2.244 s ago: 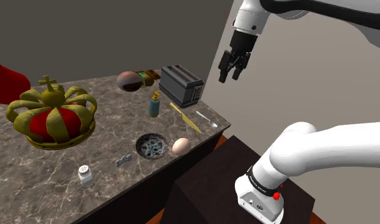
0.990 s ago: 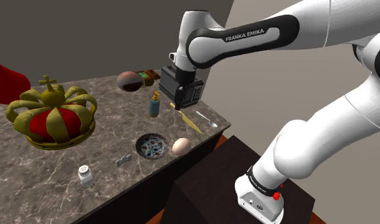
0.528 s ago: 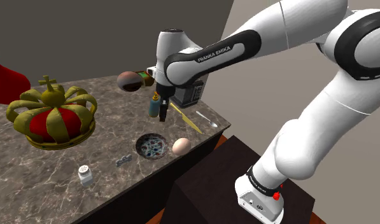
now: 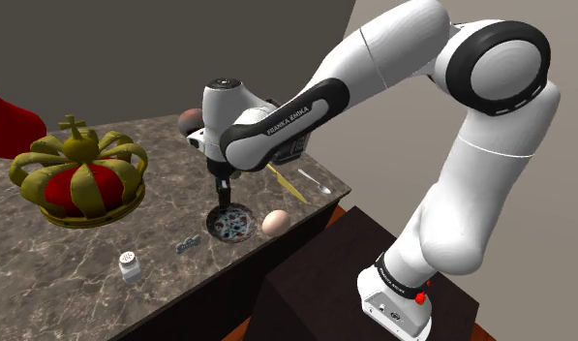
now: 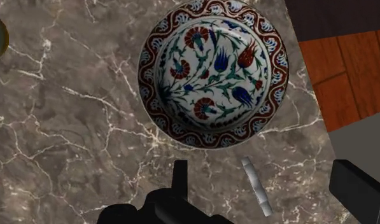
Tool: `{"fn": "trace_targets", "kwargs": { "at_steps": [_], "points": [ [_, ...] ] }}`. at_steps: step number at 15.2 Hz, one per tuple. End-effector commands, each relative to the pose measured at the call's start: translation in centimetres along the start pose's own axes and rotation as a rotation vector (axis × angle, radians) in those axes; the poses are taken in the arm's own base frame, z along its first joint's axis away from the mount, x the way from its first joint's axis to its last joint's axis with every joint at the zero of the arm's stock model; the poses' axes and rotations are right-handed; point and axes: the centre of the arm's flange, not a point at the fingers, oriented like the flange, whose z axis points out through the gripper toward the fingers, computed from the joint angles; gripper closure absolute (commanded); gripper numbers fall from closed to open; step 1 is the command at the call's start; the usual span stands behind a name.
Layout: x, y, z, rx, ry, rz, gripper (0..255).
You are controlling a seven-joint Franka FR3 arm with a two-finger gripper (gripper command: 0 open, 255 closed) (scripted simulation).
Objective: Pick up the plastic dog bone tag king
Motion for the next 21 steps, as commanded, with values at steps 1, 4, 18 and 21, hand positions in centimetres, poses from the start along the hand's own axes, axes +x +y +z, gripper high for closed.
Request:
{"fn": "trace_targets", "kwargs": {
  "at_steps": [1,4,18,21],
  "points": [
    [2.1,-0.7,1.8,-0.009,0.001,-0.073,0],
    [4.7,-1.9,4.5,-0.023,0.001,-0.179,0],
    [10.0,-5.5,14.4,-0.051,0.001,-0.406,0],
    [10.0,-5.4,14.4,-0.051,0.001,-0.406,255]
  ]
}}
